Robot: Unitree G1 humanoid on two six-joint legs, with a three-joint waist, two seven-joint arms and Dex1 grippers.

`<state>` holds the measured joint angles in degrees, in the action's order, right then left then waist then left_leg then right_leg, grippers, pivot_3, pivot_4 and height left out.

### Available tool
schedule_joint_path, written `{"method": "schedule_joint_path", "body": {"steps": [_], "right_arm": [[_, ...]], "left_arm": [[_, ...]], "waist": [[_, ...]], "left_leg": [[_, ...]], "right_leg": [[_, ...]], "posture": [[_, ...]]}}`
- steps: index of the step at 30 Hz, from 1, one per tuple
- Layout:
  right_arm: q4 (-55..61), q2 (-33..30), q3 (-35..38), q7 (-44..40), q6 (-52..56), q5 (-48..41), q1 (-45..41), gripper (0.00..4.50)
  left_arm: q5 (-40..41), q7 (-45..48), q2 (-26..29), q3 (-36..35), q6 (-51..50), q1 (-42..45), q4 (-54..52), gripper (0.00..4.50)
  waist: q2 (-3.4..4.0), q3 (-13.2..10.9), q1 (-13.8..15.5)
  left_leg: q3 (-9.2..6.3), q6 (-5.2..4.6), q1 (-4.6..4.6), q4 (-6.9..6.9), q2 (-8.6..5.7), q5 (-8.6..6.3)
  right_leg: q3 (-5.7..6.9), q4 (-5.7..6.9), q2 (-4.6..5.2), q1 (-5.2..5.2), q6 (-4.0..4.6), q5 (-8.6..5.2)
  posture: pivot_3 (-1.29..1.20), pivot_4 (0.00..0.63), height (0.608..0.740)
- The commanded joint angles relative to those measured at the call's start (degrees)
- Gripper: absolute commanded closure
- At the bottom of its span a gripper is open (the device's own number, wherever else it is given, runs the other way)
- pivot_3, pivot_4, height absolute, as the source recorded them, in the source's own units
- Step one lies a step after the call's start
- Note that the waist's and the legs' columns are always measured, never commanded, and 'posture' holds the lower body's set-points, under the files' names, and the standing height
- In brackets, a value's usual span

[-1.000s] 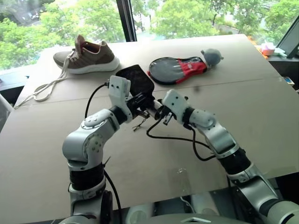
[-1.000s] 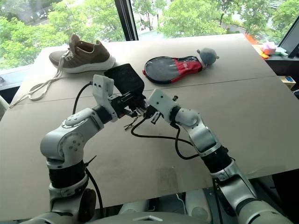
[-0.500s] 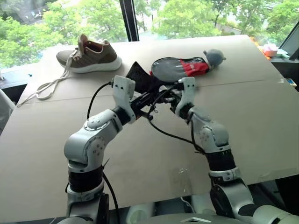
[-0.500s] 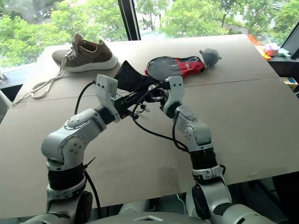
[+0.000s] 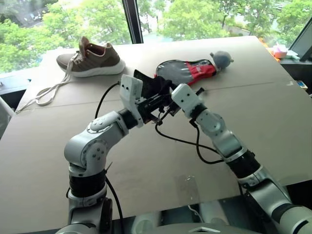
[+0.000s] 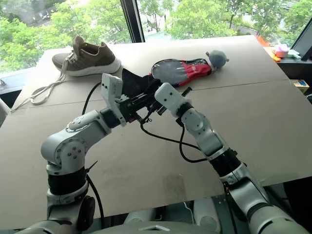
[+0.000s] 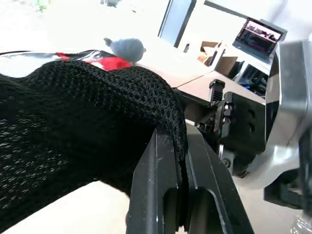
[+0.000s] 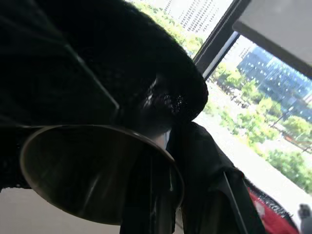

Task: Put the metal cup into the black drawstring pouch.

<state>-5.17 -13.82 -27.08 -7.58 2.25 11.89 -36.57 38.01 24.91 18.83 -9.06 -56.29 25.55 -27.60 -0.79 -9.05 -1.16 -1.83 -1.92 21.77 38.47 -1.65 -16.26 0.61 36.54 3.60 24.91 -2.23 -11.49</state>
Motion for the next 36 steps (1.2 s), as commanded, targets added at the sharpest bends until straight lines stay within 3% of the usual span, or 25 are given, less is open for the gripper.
{"method": "schedule_joint_path", "body": {"steps": [1, 3, 4, 8, 13, 16, 20, 24, 26, 30, 34, 36], "right_arm": [[-1.63, -1.45, -0.47, 1.31, -6.04, 7.02, -1.74, 4.41], [-1.43, 1.00, 2.25, 0.61, -6.28, 3.57, -1.01, 4.41], [-0.70, 4.42, 5.43, -0.04, -3.49, -2.19, 0.11, 4.41], [2.59, 18.87, 21.73, 0.37, 15.95, -28.10, 2.63, 4.41], [5.06, 25.81, 34.03, 4.54, 35.42, -51.07, 2.39, 4.41], [5.68, 22.29, 30.47, 5.74, 33.45, -45.77, 1.96, 4.41], [6.10, 8.51, 11.39, 3.73, 15.49, -17.48, 0.43, 4.41], [5.59, 1.30, 1.79, 3.42, 4.60, -2.27, -1.73, 4.41], [4.75, 0.36, 0.78, 3.64, 1.45, 1.44, -2.02, 4.41], [3.92, 2.57, 3.50, 3.29, 0.43, 1.34, -1.14, 4.41], [6.07, 18.11, 19.31, 3.56, 17.75, -22.92, 1.72, 4.41], [6.96, 23.01, 25.69, 4.26, 25.76, -32.57, 1.69, 4.41]], "left_arm": [[2.41, 1.69, 0.87, 1.18, 1.39, 0.82, -2.91, 4.50], [1.87, 2.49, 1.92, 2.44, 1.99, 0.37, -3.22, 4.50], [1.39, 3.16, 2.72, 3.37, 2.43, 0.03, -3.45, 4.50], [1.42, 4.35, 4.00, 4.63, 4.79, -1.01, -3.83, 4.50], [1.08, 4.56, 4.93, 4.62, 6.50, -1.51, -2.45, 4.50], [2.17, 4.60, 4.58, 4.02, 6.95, -1.46, -1.97, 4.50], [5.64, 3.00, 2.16, 1.78, 6.22, -0.32, -1.54, 4.50], [9.97, 0.19, -1.09, -0.65, 4.96, 1.77, -0.51, 4.50], [11.96, -0.86, -2.24, -1.50, 4.36, 2.45, -0.22, 4.50], [14.83, -2.13, -3.27, -2.32, 3.54, 3.07, 0.37, 4.50], [15.23, -1.47, -2.52, -0.92, 3.56, 2.17, 0.27, 4.50], [15.30, -1.07, -2.14, -0.42, 3.56, 1.59, 0.03, 4.50]], "waist": [[0.00, 0.00, 0.00], [-0.01, -0.01, -0.01], [-0.01, -0.01, 0.01], [-0.01, -0.01, 0.12], [0.02, -0.02, 0.87], [0.04, -0.03, 0.38], [0.08, -0.06, -0.08], [0.01, -0.02, -0.01], [0.00, -0.02, 0.00], [-0.08, 0.02, 0.06], [-0.11, 0.04, 0.11], [-0.10, 0.04, 0.25]], "left_leg": [[0.00, 0.02, 0.00, -0.01, 0.01, 0.01], [0.00, 0.03, 0.01, -0.02, 0.03, 0.02], [0.00, 0.03, 0.01, -0.03, 0.04, 0.02], [-0.05, 0.04, 0.02, -0.06, 0.19, 0.02], [-0.22, -0.05, 0.06, -0.02, 0.07, -0.03], [-0.18, -0.07, 0.08, -0.06, -0.01, -0.04], [-0.03, -0.06, 0.07, -0.12, 0.00, -0.04], [0.09, -0.05, 0.12, -0.06, -0.03, -0.02], [0.12, -0.04, 0.10, -0.06, -0.01, -0.02], [0.11, -0.03, 0.10, -0.04, 0.04, -0.02], [0.06, -0.03, 0.11, -0.04, 0.16, -0.01], [0.04, -0.03, 0.13, -0.04, 0.17, -0.01]], "right_leg": [[0.00, 0.00, 0.00, 0.01, 0.01, 0.00], [-0.01, -0.02, -0.01, 0.01, 0.01, 0.00], [-0.03, -0.02, -0.01, 0.01, 0.01, 0.00], [-0.16, -0.04, -0.05, 0.00, 0.04, 0.01], [0.00, -0.16, 0.09, -0.12, 0.04, 0.02], [-0.01, -0.18, 0.10, -0.09, 0.03, 0.02], [0.00, -0.07, -0.04, 0.08, 0.04, 0.01], [-0.08, -0.02, -0.01, 0.17, 0.01, 0.00], [-0.11, 0.00, -0.01, 0.17, 0.01, 0.00], [-0.11, 0.01, -0.02, 0.17, 0.01, 0.01], [-0.22, 0.00, -0.04, 0.14, 0.03, 0.01], [-0.24, 0.01, -0.03, 0.15, 0.04, 0.02]], "posture": [[0.00, 0.150, 0.740], [0.00, 0.150, 0.740], [0.00, 0.150, 0.740], [0.00, 0.150, 0.740], [0.00, 0.150, 0.740], [0.00, 0.150, 0.740], [0.00, 0.150, 0.740], [0.00, 0.150, 0.740], [0.00, 0.150, 0.740], [0.00, 0.150, 0.740], [0.00, 0.150, 0.740], [0.00, 0.150, 0.740]]}}
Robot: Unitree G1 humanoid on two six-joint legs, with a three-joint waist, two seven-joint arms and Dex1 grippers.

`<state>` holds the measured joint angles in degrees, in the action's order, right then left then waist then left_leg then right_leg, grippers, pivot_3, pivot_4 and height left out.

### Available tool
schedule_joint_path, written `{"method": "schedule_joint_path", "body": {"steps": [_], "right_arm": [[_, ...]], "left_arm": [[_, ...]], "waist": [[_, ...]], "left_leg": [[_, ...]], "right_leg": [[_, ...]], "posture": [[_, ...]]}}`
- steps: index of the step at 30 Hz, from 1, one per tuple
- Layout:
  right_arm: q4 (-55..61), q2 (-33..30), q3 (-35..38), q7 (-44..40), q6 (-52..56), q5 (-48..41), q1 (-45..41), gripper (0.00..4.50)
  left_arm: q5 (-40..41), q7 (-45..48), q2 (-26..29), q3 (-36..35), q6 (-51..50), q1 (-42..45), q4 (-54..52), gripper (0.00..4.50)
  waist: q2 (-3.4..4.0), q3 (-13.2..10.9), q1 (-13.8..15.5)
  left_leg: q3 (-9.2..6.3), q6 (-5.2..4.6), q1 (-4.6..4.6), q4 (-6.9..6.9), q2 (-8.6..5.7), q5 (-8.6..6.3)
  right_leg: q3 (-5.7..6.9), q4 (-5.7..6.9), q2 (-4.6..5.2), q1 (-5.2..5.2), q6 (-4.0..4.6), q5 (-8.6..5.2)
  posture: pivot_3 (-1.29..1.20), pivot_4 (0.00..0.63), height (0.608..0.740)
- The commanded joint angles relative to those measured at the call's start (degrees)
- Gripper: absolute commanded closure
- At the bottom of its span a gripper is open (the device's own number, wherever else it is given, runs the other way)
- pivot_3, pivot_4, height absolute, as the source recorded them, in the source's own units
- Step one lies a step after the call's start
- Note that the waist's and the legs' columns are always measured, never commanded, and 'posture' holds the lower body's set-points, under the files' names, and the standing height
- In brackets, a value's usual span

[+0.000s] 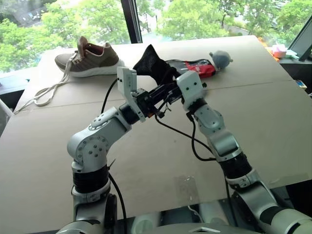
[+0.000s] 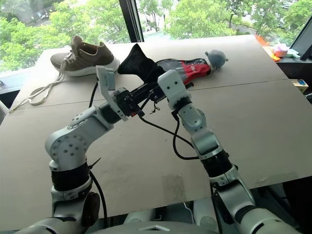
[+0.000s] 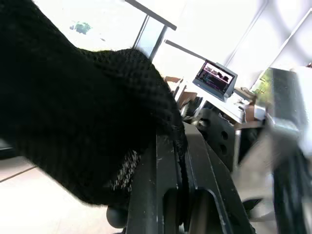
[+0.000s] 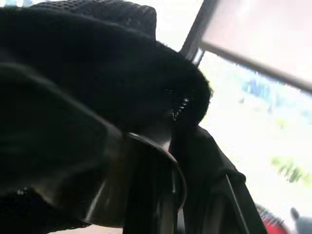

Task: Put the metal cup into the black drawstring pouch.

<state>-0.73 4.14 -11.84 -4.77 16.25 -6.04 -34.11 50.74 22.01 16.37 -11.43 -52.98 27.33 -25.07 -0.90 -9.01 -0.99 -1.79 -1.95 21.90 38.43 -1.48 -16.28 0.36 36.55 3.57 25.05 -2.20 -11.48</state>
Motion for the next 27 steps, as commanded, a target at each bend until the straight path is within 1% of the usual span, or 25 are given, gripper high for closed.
{"method": "schedule_joint_path", "body": {"steps": [1, 3, 5, 6, 7, 9, 10, 12, 14, 16, 18, 19, 21, 22, 23, 24, 25, 27], "right_arm": [[3.00, 7.18, 13.47, 2.26, 15.34, -19.48, -0.88, 4.41], [3.80, 9.99, 17.78, 4.22, 21.37, -29.07, -1.04, 4.41], [4.34, 11.15, 19.90, 6.60, 23.96, -34.99, -1.11, 4.41], [4.62, 9.87, 18.94, 6.95, 23.76, -34.24, -1.17, 4.41], [4.87, 7.72, 16.66, 7.03, 22.27, -31.36, -1.20, 4.41], [4.78, -6.19, -0.75, 4.60, 9.75, -8.11, -2.30, 4.41], [4.33, -11.12, -6.95, 4.21, 4.84, 0.92, -2.85, 4.41], [3.14, -18.27, -15.59, 3.78, -2.26, 13.61, -4.27, 4.41], [2.10, -22.08, -19.76, 3.73, -6.45, 21.27, -5.07, 4.41], [1.57, -22.37, -19.43, 3.70, -7.84, 23.36, -4.35, 4.41], [1.53, -20.84, -17.36, 2.98, -8.08, 22.29, -3.21, 4.41], [2.08, -17.02, -13.85, 1.94, -6.11, 16.38, -1.87, 4.41], [3.89, -5.90, -3.64, 1.50, 2.61, 0.16, 0.85, 4.41], [4.47, -1.65, 0.69, 1.37, 6.70, -5.95, 1.36, 4.41], [4.70, -0.20, 2.38, 0.82, 8.68, -7.17, 1.29, 4.41], [4.70, -1.35, 1.37, 0.11, 8.02, -4.21, 0.86, 4.41], [4.39, -3.92, -1.28, -0.26, 6.09, 0.91, 0.22, 4.41], [2.52, -15.27, -13.15, -0.79, -5.04, 20.60, -3.00, 4.41]], "left_arm": [[2.59, 1.97, 0.50, 2.08, 0.32, -0.35, -2.50, 4.50], [2.54, 2.23, 0.94, 2.25, 0.54, -0.57, -2.37, 4.50], [2.63, 2.32, 1.30, 2.24, 0.79, -0.59, -2.08, 4.50], [2.66, 2.33, 1.46, 2.23, 0.91, -0.57, -1.97, 4.50], [2.68, 2.33, 1.61, 2.20, 1.03, -0.52, -1.85, 4.50], [2.67, 1.75, 1.57, 1.91, 1.21, -0.08, -1.35, 4.50], [2.88, 1.33, 1.35, 1.70, 1.21, 0.20, -1.07, 4.50], [3.53, 0.77, 0.92, 1.33, 1.16, 0.84, -0.63, 4.50], [3.88, 0.42, 0.66, 1.19, 1.16, 1.26, -0.37, 4.50], [4.40, -0.20, 0.11, 0.91, 1.14, 1.61, -0.05, 4.50], [4.55, -0.36, 0.01, 0.87, 1.12, 1.73, 0.08, 4.50], [4.50, -0.43, -0.04, 0.79, 1.18, 1.84, 0.35, 4.50], [4.29, -0.52, -0.15, 0.89, 1.42, 2.05, 0.80, 4.50], [4.19, -0.54, -0.26, 1.04, 1.53, 2.22, 0.99, 4.50], [4.28, -0.52, -0.48, 1.28, 1.55, 2.38, 1.04, 4.50], [4.34, -0.56, -0.75, 1.54, 1.56, 2.52, 1.00, 4.50], [4.44, -0.61, -1.03, 1.73, 1.58, 2.69, 1.02, 4.50], [4.55, -0.82, -1.65, 2.19, 1.66, 3.02, 0.91, 4.50]], "waist": [[0.01, 0.00, 0.23], [0.01, -0.01, 0.52], [0.03, -0.01, 0.32], [0.03, -0.01, 0.22], [0.03, -0.02, 0.11], [0.06, -0.03, -0.22], [0.12, -0.07, -0.29], [0.12, -0.08, -0.38], [0.07, -0.05, -0.59], [0.00, -0.01, -0.63], [-0.01, 0.00, -0.70], [-0.05, 0.02, -0.71], [-0.08, 0.02, -0.74], [-0.08, 0.02, -0.76], [-0.08, 0.02, -0.75], [-0.07, 0.01, -0.71], [-0.06, 0.01, -0.58], [-0.02, -0.03, 0.04]], "left_leg": [[0.00, -0.01, -0.01, 0.01, -0.02, -0.01], [-0.11, -0.03, -0.01, 0.04, -0.10, -0.02], [-0.16, -0.05, 0.00, 0.04, -0.17, -0.03], [-0.14, -0.05, 0.00, 0.03, -0.18, -0.03], [-0.14, -0.05, -0.02, 0.00, -0.17, -0.03], [-0.09, -0.05, -0.04, -0.05, -0.14, -0.02], [0.02, -0.04, -0.03, -0.06, -0.18, -0.02], [0.15, -0.04, -0.02, -0.05, -0.26, -0.01], [0.16, -0.03, -0.02, -0.01, -0.24, -0.01], [0.15, -0.01, -0.02, -0.02, -0.19, 0.00], [0.15, 0.02, -0.02, -0.02, -0.12, 0.02], [0.16, 0.03, -0.02, -0.01, -0.11, 0.02], [0.13, 0.02, -0.02, -0.01, -0.06, 0.02], [0.10, 0.03, -0.01, -0.01, 0.01, 0.02], [0.08, 0.03, 0.01, -0.01, 0.05, 0.02], [0.07, 0.03, 0.02, 0.00, 0.05, 0.02], [0.07, 0.02, 0.02, 0.01, 0.01, 0.02], [0.08, -0.02, 0.03, 0.06, -0.20, 0.00]], "right_leg": [[0.00, 0.00, 0.01, -0.01, 0.00, 0.00], [0.12, -0.07, 0.08, -0.12, 0.00, 0.00], [0.18, -0.12, 0.11, -0.16, -0.01, 0.00], [0.18, -0.12, 0.10, -0.15, -0.01, 0.00], [0.19, -0.12, 0.09, -0.15, -0.01, 0.00], [0.22, -0.09, 0.00, -0.09, 0.00, -0.01], [0.17, -0.03, -0.03, 0.03, 0.00, -0.01], [0.09, 0.04, -0.01, 0.09, -0.03, -0.02], [0.07, 0.04, -0.01, 0.09, -0.04, -0.02], [0.07, 0.04, -0.01, 0.09, -0.04, -0.02], [0.07, 0.04, -0.01, 0.08, -0.03, -0.02], [0.04, 0.04, 0.00, 0.08, -0.03, -0.02], [-0.03, 0.03, -0.02, 0.06, -0.02, -0.01], [-0.08, 0.04, -0.04, 0.06, -0.01, -0.01], [-0.08, 0.05, -0.03, 0.07, 0.00, 0.00], [-0.08, 0.04, -0.01, 0.07, 0.01, 0.00], [-0.08, 0.05, -0.01, 0.06, 0.01, 0.01], [0.09, 0.03, 0.08, 0.05, -0.01, 0.01]], "posture": [[0.00, 0.150, 0.740], [0.00, 0.150, 0.740], [0.00, 0.150, 0.740], [0.00, 0.150, 0.740], [0.00, 0.150, 0.740], [0.00, 0.150, 0.740], [0.00, 0.150, 0.740], [0.00, 0.150, 0.740], [0.00, 0.150, 0.740], [0.00, 0.150, 0.740], [0.00, 0.150, 0.740], [0.00, 0.150, 0.740], [0.00, 0.150, 0.740], [0.00, 0.150, 0.740], [0.00, 0.150, 0.740], [0.00, 0.150, 0.740], [0.00, 0.150, 0.740], [0.00, 0.150, 0.740]]}}
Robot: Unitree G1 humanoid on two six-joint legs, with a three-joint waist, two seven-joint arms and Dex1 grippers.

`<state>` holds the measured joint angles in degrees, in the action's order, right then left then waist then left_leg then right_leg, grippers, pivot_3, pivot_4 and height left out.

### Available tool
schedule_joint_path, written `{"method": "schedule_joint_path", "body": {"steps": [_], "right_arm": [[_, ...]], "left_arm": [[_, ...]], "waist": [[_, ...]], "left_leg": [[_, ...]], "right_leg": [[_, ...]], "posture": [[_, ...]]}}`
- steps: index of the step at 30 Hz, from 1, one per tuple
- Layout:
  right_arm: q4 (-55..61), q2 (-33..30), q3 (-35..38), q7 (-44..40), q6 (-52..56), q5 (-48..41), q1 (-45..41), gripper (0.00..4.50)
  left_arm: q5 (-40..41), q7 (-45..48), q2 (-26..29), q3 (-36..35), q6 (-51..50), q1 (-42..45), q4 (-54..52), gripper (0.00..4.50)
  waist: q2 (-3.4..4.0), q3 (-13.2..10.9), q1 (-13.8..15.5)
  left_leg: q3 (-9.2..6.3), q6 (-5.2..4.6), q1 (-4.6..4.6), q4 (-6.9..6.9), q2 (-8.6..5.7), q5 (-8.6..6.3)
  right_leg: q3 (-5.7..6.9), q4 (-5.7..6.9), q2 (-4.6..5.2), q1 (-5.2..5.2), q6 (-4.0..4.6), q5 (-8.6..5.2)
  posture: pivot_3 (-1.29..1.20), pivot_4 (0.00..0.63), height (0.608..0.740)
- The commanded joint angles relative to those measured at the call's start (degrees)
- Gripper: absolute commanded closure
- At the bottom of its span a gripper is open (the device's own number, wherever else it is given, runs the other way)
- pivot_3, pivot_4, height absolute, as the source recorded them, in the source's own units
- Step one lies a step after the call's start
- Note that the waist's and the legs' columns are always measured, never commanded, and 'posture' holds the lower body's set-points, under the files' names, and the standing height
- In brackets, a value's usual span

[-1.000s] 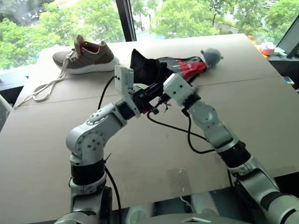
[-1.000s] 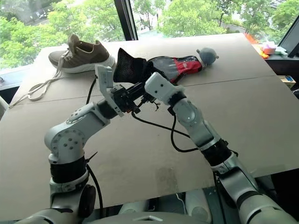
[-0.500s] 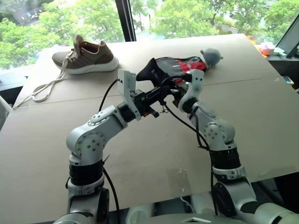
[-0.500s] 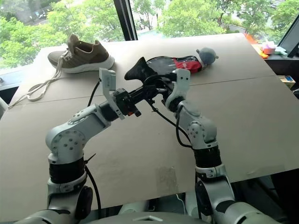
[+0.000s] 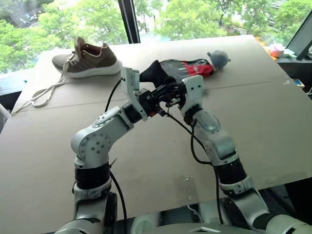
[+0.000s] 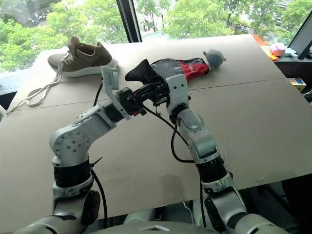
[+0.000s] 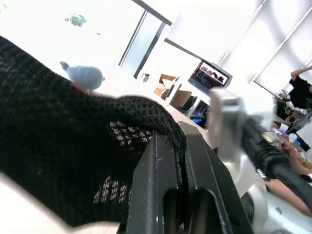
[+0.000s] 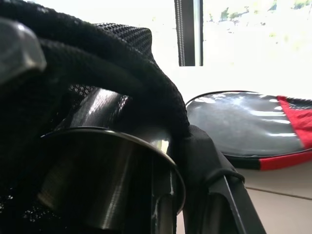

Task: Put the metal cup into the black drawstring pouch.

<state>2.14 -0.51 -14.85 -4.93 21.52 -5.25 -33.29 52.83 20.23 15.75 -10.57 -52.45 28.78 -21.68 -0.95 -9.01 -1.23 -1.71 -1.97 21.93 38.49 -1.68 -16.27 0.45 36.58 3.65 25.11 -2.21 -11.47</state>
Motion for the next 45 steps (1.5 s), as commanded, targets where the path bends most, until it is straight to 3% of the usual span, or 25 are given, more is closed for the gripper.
{"method": "schedule_joint_path", "body": {"steps": [1, 2, 5, 7, 9, 10, 13, 15, 16, 17, 20, 22, 23, 24, 25, 26, 29, 31, 34, 35, 36, 37, 40, 43, 45], "right_arm": [[-1.15, -13.70, -13.27, -1.11, -13.85, 24.37, -4.60, 4.41], [-1.28, -12.29, -12.11, -1.99, -13.55, 20.90, -3.50, 4.41], [0.77, 3.37, 2.88, -1.39, -1.07, -3.61, 0.93, 4.41], [0.07, 1.37, 2.31, -1.08, -2.55, 2.89, 0.00, 4.41], [-1.77, -8.03, -6.48, -1.69, -10.51, 18.66, -2.34, 4.41], [-2.29, -9.02, -7.32, -2.71, -11.89, 18.93, -2.55, 4.41], [0.23, 7.50, 9.44, 0.89, 3.54, -7.60, -0.24, 4.41], [0.87, 6.80, 9.12, -0.71, 5.27, -5.06, -0.46, 4.41], [-0.53, -1.68, -0.14, -2.46, -2.37, 8.81, -2.01, 4.41], [-1.11, -4.21, -2.96, -3.69, -4.31, 12.10, -1.79, 4.41], [0.70, 9.48, 11.73, 1.60, 11.98, -9.25, 0.48, 4.41], [-0.69, -3.32, -2.46, -3.46, -0.17, 10.35, -1.76, 4.41], [-0.16, -1.99, -1.08, -4.64, 2.63, 6.93, -0.91, 4.41], [0.19, 4.65, 7.12, 0.02, 9.67, -2.99, -0.65, 4.41], [-0.02, 5.06, 8.43, -0.42, 11.16, -4.74, -0.46, 4.41], [-0.42, 1.88, 5.00, -3.27, 8.27, -1.19, -0.70, 4.41], [-0.51, 4.76, 9.96, -1.13, 11.38, -4.33, -0.69, 4.41], [-0.11, 0.60, 5.26, -4.32, 7.69, 0.08, -0.94, 4.41], [2.11, 3.56, 8.46, -5.25, 12.28, -6.22, -1.27, 3.42], [2.14, 2.91, 7.93, -5.81, 11.93, -5.58, -1.57, 2.92], [2.02, 2.14, 7.16, -6.04, 11.16, -4.35, -1.62, 2.78], [1.92, 1.77, 6.79, -6.09, 10.69, -3.68, -1.56, 2.02], [2.71, 0.72, 6.28, -7.93, 11.92, -4.39, -1.00, 0.79], [5.80, -2.19, 5.28, -12.78, 14.15, -6.44, 0.10, 0.79], [9.89, -7.53, 3.63, -19.60, 15.05, -7.99, 1.49, 0.79]], "left_arm": [[2.51, 0.87, -1.31, 1.46, 1.27, 1.72, -2.52, 4.50], [2.63, 0.67, -1.62, 1.47, 1.38, 1.86, -2.49, 4.50], [2.71, 0.48, -1.93, 1.78, 1.35, 1.71, -2.49, 4.50], [2.54, 0.46, -2.04, 2.46, 1.09, 1.09, -2.84, 4.50], [2.95, 0.21, -2.42, 2.75, 0.94, 0.56, -3.26, 4.50], [3.04, 0.11, -2.52, 2.91, 0.96, 0.40, -3.39, 4.50], [2.60, 0.02, -2.51, 3.77, 1.16, 0.02, -3.59, 4.50], [2.43, -0.05, -2.53, 4.04, 1.28, -0.10, -3.62, 4.50], [2.52, -0.26, -2.68, 4.08, 1.30, -0.15, -3.67, 4.50], [2.59, -0.44, -2.77, 4.14, 1.30, -0.17, -3.72, 4.50], [2.70, -0.78, -2.93, 4.26, 1.24, -0.21, -3.92, 4.50], [2.70, -0.81, -2.84, 4.12, 1.17, -0.15, -3.96, 4.50], [2.75, -0.96, -2.87, 3.99, 1.20, -0.11, -3.89, 4.50], [2.73, -1.04, -2.88, 3.93, 1.24, -0.08, -3.75, 4.50], [2.67, -1.07, -2.81, 3.98, 1.34, -0.07, -3.61, 4.50], [2.59, -1.10, -2.71, 4.03, 1.42, -0.08, -3.52, 4.50], [2.04, -1.65, -2.77, 4.01, 1.68, -0.01, -3.30, 4.50], [1.40, -2.21, -2.78, 4.01, 1.92, 0.12, -3.03, 4.50], [0.87, -2.31, -2.82, 4.14, 2.24, 0.23, -2.58, 4.50], [0.78, -2.26, -2.83, 4.21, 2.34, 0.27, -2.47, 4.50], [0.59, -2.30, -2.83, 4.27, 2.50, 0.33, -2.32, 4.50], [0.31, -2.45, -2.82, 4.31, 2.68, 0.39, -2.17, 4.50], [-0.87, -3.03, -2.56, 4.18, 3.45, 0.61, -1.30, 4.50], [-3.67, -4.00, -2.13, 4.31, 4.59, 0.91, 0.29, 4.50], [-6.65, -5.16, -1.69, 4.58, 5.35, 1.54, 2.97, 4.50]], "waist": [[0.04, -0.04, 0.40], [-0.04, 0.01, 0.37], [-0.34, 0.20, -0.02], [-0.22, 0.12, -0.13], [-0.16, 0.08, 0.32], [-0.16, 0.08, 0.37], [-0.40, 0.22, 0.17], [-0.26, 0.14, 0.24], [-0.23, 0.12, 0.32], [-0.16, 0.06, 0.61], [-0.32, 0.17, 0.26], [-0.16, 0.07, 0.20], [-0.06, 0.01, 0.33], [-0.09, 0.03, 0.39], [-0.20, 0.09, 0.28], [-0.20, 0.09, 0.15], [-0.18, 0.08, 0.31], [-0.18, 0.08, 0.34], [-0.19, 0.08, 0.40], [-0.18, 0.08, 0.40], [-0.18, 0.08, 0.39], [-0.18, 0.08, 0.38], [-0.18, 0.08, 0.37], [-0.18, 0.08, 0.39], [-0.18, 0.08, 0.39]], "left_leg": [[0.05, -0.05, 0.00, 0.02, -0.09, -0.01], [0.09, -0.06, 0.00, 0.04, -0.15, -0.02], [0.04, 0.00, -0.14, -0.14, 0.09, 0.01], [-0.03, 0.17, -0.01, -0.22, 0.45, 0.07], [-0.01, 0.20, 0.16, -0.14, 0.29, 0.10], [0.06, 0.17, 0.15, -0.08, 0.17, 0.10], [0.05, 0.14, -0.11, -0.08, 0.14, 0.11], [-0.04, 0.17, -0.18, -0.13, 0.45, 0.10], [-0.10, 0.17, -0.14, -0.14, 0.48, 0.10], [-0.10, 0.17, -0.08, -0.13, 0.46, 0.10], [-0.05, 0.16, -0.04, -0.06, 0.28, 0.11], [-0.06, 0.17, -0.12, -0.08, 0.48, 0.11], [-0.05, 0.18, -0.05, -0.08, 0.39, 0.11], [0.04, 0.17, -0.04, -0.08, 0.31, 0.11], [0.03, 0.17, -0.07, -0.08, 0.32, 0.11], [-0.03, 0.18, -0.02, -0.07, 0.44, 0.11], [0.00, 0.19, -0.05, -0.09, 0.45, 0.12], [0.01, 0.19, -0.05, -0.08, 0.44, 0.12], [0.03, 0.18, -0.04, -0.07, 0.38, 0.12], [0.03, 0.18, -0.03, -0.07, 0.39, 0.12], [0.03, 0.18, -0.03, -0.08, 0.40, 0.12], [0.02, 0.18, -0.03, -0.08, 0.40, 0.12], [0.02, 0.18, -0.04, -0.08, 0.40, 0.12], [0.02, 0.18, -0.04, -0.08, 0.40, 0.12], [0.02, 0.18, -0.04, -0.08, 0.40, 0.12]], "right_leg": [[-0.03, -0.01, 0.04, 0.00, -0.01, 0.00], [-0.06, -0.04, 0.06, 0.01, -0.02, -0.01], [-0.03, -0.08, -0.12, -0.06, 0.00, -0.02], [-0.17, -0.09, -0.18, 0.08, 0.15, 0.03], [-0.14, 0.02, -0.23, 0.26, 0.17, 0.05], [-0.06, 0.04, -0.19, 0.25, 0.14, 0.06], [-0.03, -0.05, -0.18, -0.04, 0.12, 0.06], [-0.15, -0.08, -0.42, -0.13, 0.20, 0.09], [-0.13, -0.07, -0.47, -0.08, 0.26, 0.12], [-0.12, -0.05, -0.48, -0.03, 0.28, 0.13], [-0.07, -0.06, -0.42, -0.03, 0.25, 0.14], [-0.15, -0.04, -0.55, -0.07, 0.27, 0.14], [-0.11, -0.01, -0.52, 0.03, 0.27, 0.14], [-0.16, 0.02, -0.49, 0.07, 0.26, 0.14], [-0.14, 0.00, -0.50, 0.04, 0.26, 0.14], [-0.11, -0.01, -0.56, 0.05, 0.27, 0.14], [-0.13, 0.01, -0.58, 0.05, 0.29, 0.15], [-0.14, 0.01, -0.56, 0.05, 0.29, 0.15], [-0.15, -0.04, -0.53, 0.04, 0.28, 0.15], [-0.15, -0.04, -0.53, 0.04, 0.28, 0.15], [-0.14, -0.04, -0.53, 0.04, 0.28, 0.15], [-0.14, -0.03, -0.53, 0.05, 0.28, 0.15], [-0.14, -0.03, -0.54, 0.05, 0.28, 0.15], [-0.14, -0.02, -0.55, 0.04, 0.28, 0.15], [-0.13, -0.03, -0.55, 0.04, 0.28, 0.15]], "posture": [[0.00, 0.150, 0.740], [0.00, 0.150, 0.740], [0.00, 0.150, 0.740], [0.00, 0.150, 0.740], [0.00, 0.150, 0.740], [0.00, 0.150, 0.740], [0.00, 0.150, 0.740], [0.00, 0.150, 0.740], [0.00, 0.150, 0.740], [0.00, 0.150, 0.740], [0.00, 0.150, 0.740], [0.00, 0.150, 0.740], [0.00, 0.150, 0.740], [0.00, 0.150, 0.740], [0.00, 0.150, 0.740], [0.00, 0.150, 0.740], [0.00, 0.150, 0.740], [0.00, 0.150, 0.740], [0.00, 0.150, 0.740], [0.00, 0.150, 0.740], [0.00, 0.150, 0.740], [0.00, 0.150, 0.740], [0.00, 0.150, 0.740], [0.00, 0.150, 0.740], [0.00, 0.150, 0.740]]}}
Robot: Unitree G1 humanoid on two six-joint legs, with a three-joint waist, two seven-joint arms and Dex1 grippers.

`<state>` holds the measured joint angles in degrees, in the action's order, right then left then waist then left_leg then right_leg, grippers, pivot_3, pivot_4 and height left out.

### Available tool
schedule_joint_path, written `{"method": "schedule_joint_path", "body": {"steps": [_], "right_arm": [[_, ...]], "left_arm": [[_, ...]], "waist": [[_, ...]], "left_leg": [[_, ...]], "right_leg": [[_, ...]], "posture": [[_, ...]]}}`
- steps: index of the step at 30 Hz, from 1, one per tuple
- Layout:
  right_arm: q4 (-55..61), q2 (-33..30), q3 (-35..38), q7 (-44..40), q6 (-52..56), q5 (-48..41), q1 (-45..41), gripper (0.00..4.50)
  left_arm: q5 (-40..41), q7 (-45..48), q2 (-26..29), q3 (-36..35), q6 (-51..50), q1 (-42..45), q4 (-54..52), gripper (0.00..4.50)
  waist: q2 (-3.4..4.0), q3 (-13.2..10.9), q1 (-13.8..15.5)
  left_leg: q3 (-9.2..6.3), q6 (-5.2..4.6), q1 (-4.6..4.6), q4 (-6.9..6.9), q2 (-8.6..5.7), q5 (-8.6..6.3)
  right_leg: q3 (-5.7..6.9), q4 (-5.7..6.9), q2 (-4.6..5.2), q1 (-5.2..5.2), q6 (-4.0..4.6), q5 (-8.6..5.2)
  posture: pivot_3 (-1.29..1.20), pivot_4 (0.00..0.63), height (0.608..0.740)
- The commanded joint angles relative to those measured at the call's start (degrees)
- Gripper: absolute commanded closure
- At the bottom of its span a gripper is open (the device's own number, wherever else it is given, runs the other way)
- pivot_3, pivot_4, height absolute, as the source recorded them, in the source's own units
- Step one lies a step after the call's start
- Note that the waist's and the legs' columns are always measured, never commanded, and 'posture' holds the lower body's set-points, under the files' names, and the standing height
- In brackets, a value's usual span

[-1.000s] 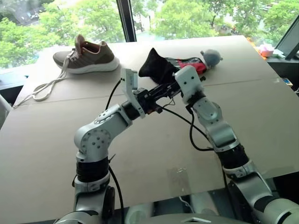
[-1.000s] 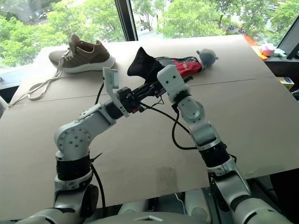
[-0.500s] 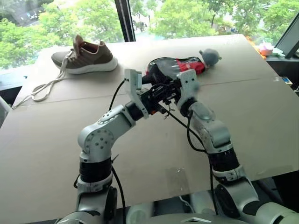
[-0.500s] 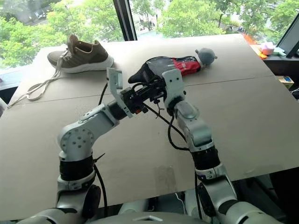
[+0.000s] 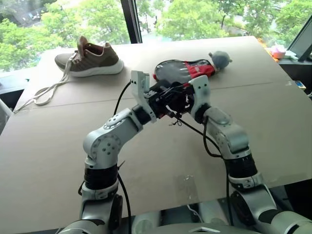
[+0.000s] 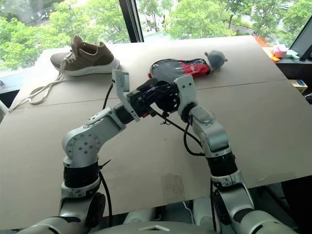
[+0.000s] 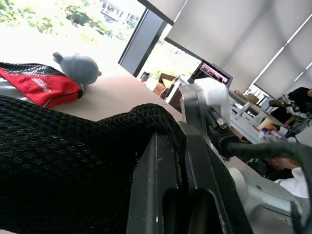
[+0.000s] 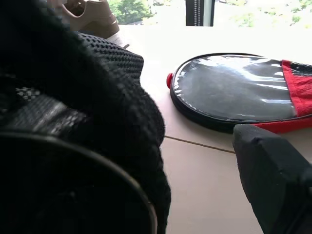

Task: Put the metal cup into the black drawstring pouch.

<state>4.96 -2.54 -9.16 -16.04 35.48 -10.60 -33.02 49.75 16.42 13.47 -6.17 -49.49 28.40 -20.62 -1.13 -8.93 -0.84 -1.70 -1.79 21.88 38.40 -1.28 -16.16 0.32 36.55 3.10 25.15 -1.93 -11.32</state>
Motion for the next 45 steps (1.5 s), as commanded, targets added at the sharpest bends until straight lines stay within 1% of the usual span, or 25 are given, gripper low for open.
{"method": "schedule_joint_path", "body": {"steps": [1, 3, 6, 9, 13, 18, 20, 22, 24, 26, 28, 30, 32, 36, 40, 45], "right_arm": [[8.85, -7.79, -2.18, -11.13, 1.77, -3.61, 1.87, 0.79], [11.56, -11.21, -1.45, -14.38, 2.52, -5.33, 2.90, 0.79], [12.92, -13.41, 0.23, -15.78, 3.28, -7.16, 3.55, 0.79], [13.31, -13.63, 2.86, -15.28, 4.67, -9.44, 4.03, 0.79], [15.41, -13.58, 3.86, -14.75, 7.36, -11.96, 4.88, 0.79], [17.15, -14.76, -0.92, -15.28, 10.69, -11.53, 8.59, 0.79], [16.15, -14.31, -2.03, -15.01, 8.95, -10.70, 10.15, 0.79], [13.06, -15.25, -5.40, -15.71, 5.01, -7.34, 11.66, 0.79], [7.21, -13.00, -7.13, -13.01, 1.82, -4.00, 10.81, 0.79], [2.09, -10.13, -7.23, -10.44, -1.48, -1.90, 9.40, 0.79], [-1.97, -7.43, -6.71, -9.60, -3.55, -1.25, 8.56, 0.79], [-7.94, -5.32, -6.74, -8.40, -7.40, 0.81, 7.51, 0.79], [-12.56, -2.62, -5.53, -7.04, -11.22, 1.39, 6.32, 0.79], [-18.60, 2.85, -2.63, -5.43, -16.55, 0.62, 4.18, 0.79], [-23.98, 5.73, -2.34, -5.32, -22.05, 2.07, 2.28, 0.79], [-31.24, 8.48, -2.10, -4.43, -28.01, 3.95, -0.70, 0.79]], "left_arm": [[-4.40, -1.99, 0.52, 0.05, 2.50, 2.37, 3.27, 4.50], [-5.16, -2.35, 0.21, -0.31, 2.75, 3.15, 4.95, 4.50], [-5.24, -1.91, -0.49, -0.68, 2.82, 3.61, 6.47, 4.50], [-5.84, -1.79, -1.26, -0.87, 2.92, 3.40, 8.99, 4.50], [-5.77, -3.70, -3.30, -2.19, 2.83, 4.13, 12.54, 4.50], [-7.27, -5.60, -5.07, -3.38, 4.31, 6.14, 15.76, 4.50], [-8.76, -6.57, -5.41, -3.38, 4.96, 6.74, 16.74, 4.50], [-8.75, -8.32, -6.66, -4.74, 5.59, 7.10, 17.65, 4.50], [-8.34, -9.62, -7.92, -5.96, 5.76, 7.08, 17.97, 4.50], [-8.45, -10.04, -8.52, -6.35, 5.79, 7.01, 17.96, 4.50], [-9.17, -10.15, -8.55, -6.44, 6.11, 6.93, 17.94, 4.50], [-8.38, -11.72, -9.47, -8.56, 7.07, 7.44, 18.59, 4.50], [-7.57, -12.80, -10.30, -10.10, 7.41, 7.70, 18.78, 4.50], [-7.07, -13.09, -10.83, -10.39, 6.80, 7.52, 17.54, 4.50], [-4.99, -14.29, -11.72, -11.89, 6.02, 7.69, 17.27, 4.50], [-3.83, -14.78, -11.44, -12.36, 5.64, 7.58, 17.06, 4.50]], "waist": [[0.00, 0.00, 0.25], [0.00, 0.00, 0.23], [-0.01, -0.01, 0.17], [-0.01, -0.01, 0.02], [-0.01, -0.01, 0.18], [-0.02, 0.00, 0.23], [-0.02, 0.00, 0.23], [-0.02, 0.00, 0.24], [-0.03, 0.00, 0.16], [-0.04, 0.00, 0.10], [-0.03, 0.00, 0.07], [-0.04, 0.00, 0.03], [-0.05, 0.01, 0.08], [-0.06, 0.01, 0.08], [-0.06, 0.01, 0.06], [-0.06, 0.01, -0.14]], "left_leg": [[0.00, 0.00, 0.00, 0.00, 0.00, 0.00], [-0.04, -0.01, 0.02, 0.02, -0.05, -0.01], [-0.03, -0.03, 0.02, 0.03, -0.04, -0.01], [-0.04, -0.02, 0.00, 0.01, 0.02, -0.01], [-0.04, -0.02, 0.01, 0.02, 0.01, -0.01], [-0.08, -0.02, 0.04, 0.02, 0.00, -0.01], [-0.07, -0.02, 0.05, 0.02, 0.00, -0.01], [-0.06, -0.02, 0.04, 0.03, -0.01, -0.01], [-0.03, -0.02, 0.01, 0.05, -0.03, -0.01], [0.00, -0.01, -0.02, 0.06, -0.02, 0.00], [-0.01, 0.01, -0.02, 0.06, -0.01, 0.00], [-0.01, 0.02, -0.05, 0.05, 0.00, 0.01], [0.00, 0.02, -0.05, 0.06, 0.00, 0.01], [-0.01, 0.02, -0.03, 0.07, -0.01, 0.01], [-0.01, 0.02, -0.03, 0.07, -0.01, 0.01], [-0.01, 0.02, -0.04, 0.06, 0.00, 0.01]], "right_leg": [[0.00, 0.00, 0.00, 0.00, 0.00, 0.00], [0.05, -0.06, 0.02, -0.05, -0.01, 0.00], [0.04, -0.08, 0.02, -0.06, -0.02, 0.00], [0.04, -0.05, -0.01, -0.05, -0.01, 0.00], [0.05, -0.03, 0.00, -0.05, -0.01, 0.00], [0.08, -0.06, 0.03, -0.05, -0.01, 0.00], [0.08, -0.06, 0.03, -0.05, -0.01, 0.00], [0.06, -0.06, 0.04, -0.05, -0.01, 0.00], [0.04, -0.06, 0.05, -0.06, -0.02, 0.01], [0.01, -0.02, 0.04, -0.06, -0.02, 0.01], [0.02, 0.03, 0.01, -0.04, -0.02, 0.01], [0.01, 0.07, 0.00, -0.03, -0.01, 0.01], [0.00, 0.07, 0.02, -0.04, -0.01, 0.01], [0.00, 0.05, 0.03, -0.04, -0.01, 0.01], [0.00, 0.05, 0.04, -0.04, -0.01, 0.01], [-0.01, 0.06, 0.04, -0.03, -0.01, 0.01]], "posture": [[0.00, 0.150, 0.740], [0.00, 0.150, 0.740], [0.00, 0.150, 0.740], [0.00, 0.150, 0.740], [0.00, 0.150, 0.740], [0.00, 0.150, 0.740], [0.00, 0.150, 0.740], [0.00, 0.150, 0.740], [0.00, 0.150, 0.740], [0.00, 0.150, 0.740], [0.00, 0.150, 0.740], [0.00, 0.150, 0.740], [0.00, 0.150, 0.740], [0.00, 0.150, 0.740], [0.00, 0.150, 0.740], [0.00, 0.150, 0.740]]}}
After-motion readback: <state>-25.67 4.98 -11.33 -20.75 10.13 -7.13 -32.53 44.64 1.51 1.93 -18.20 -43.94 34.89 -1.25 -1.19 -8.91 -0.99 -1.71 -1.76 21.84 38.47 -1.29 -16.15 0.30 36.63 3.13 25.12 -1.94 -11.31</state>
